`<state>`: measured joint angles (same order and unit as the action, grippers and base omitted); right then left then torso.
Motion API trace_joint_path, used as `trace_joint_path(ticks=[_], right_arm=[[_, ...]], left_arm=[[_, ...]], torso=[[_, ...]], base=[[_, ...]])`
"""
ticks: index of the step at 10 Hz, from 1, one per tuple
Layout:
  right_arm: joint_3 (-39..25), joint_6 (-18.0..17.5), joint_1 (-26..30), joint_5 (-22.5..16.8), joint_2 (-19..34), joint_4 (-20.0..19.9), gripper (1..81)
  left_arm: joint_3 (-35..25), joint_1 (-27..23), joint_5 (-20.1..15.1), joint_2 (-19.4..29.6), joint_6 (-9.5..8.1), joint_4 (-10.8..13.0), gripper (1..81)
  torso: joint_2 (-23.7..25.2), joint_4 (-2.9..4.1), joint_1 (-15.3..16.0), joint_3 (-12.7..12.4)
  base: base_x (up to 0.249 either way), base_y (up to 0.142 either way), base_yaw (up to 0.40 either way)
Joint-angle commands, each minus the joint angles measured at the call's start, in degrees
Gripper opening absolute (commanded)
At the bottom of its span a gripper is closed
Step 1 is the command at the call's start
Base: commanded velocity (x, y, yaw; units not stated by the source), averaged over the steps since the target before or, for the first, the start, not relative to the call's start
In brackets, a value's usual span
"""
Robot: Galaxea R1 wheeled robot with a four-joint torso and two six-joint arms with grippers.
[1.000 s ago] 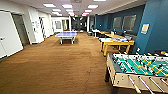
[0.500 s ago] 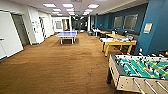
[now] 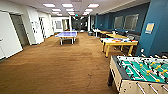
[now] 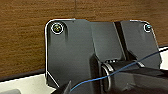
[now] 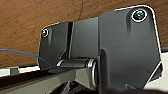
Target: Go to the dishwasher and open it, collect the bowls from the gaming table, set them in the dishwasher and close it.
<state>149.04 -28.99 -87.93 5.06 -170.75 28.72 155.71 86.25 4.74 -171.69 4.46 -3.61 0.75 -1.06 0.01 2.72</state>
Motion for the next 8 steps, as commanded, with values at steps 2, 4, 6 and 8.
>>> trace_joint_path(ticks=[2,4,6,8], right_arm=[[-0.52,0.07,3.06,-1.98,-0.13,0.72,81.1],[-0.52,-0.01,3.06,-1.98,-0.14,0.55,81.1],[-0.52,-0.10,2.89,-1.98,-0.05,0.19,81.1],[-0.78,-0.02,2.71,-1.98,-0.05,0.55,81.1]], left_arm=[[0.21,-2.79,-2.90,0.38,0.03,-1.05,81.1],[0.21,-2.79,-2.90,0.38,0.02,-1.05,81.1],[0.03,-2.71,-2.81,0.21,0.02,-1.05,81.1],[-0.05,-2.79,-2.81,-0.05,0.03,-1.05,81.1]], torso=[[0.00,0.00,0.00,0.00],[0.00,0.00,-0.01,0.00],[0.00,0.00,-0.01,0.00],[0.00,0.00,-0.01,0.00]], base=[[0.147,0.000,0.000],[0.161,0.000,0.000],[0.172,0.000,0.000],[0.175,0.000,0.000]])
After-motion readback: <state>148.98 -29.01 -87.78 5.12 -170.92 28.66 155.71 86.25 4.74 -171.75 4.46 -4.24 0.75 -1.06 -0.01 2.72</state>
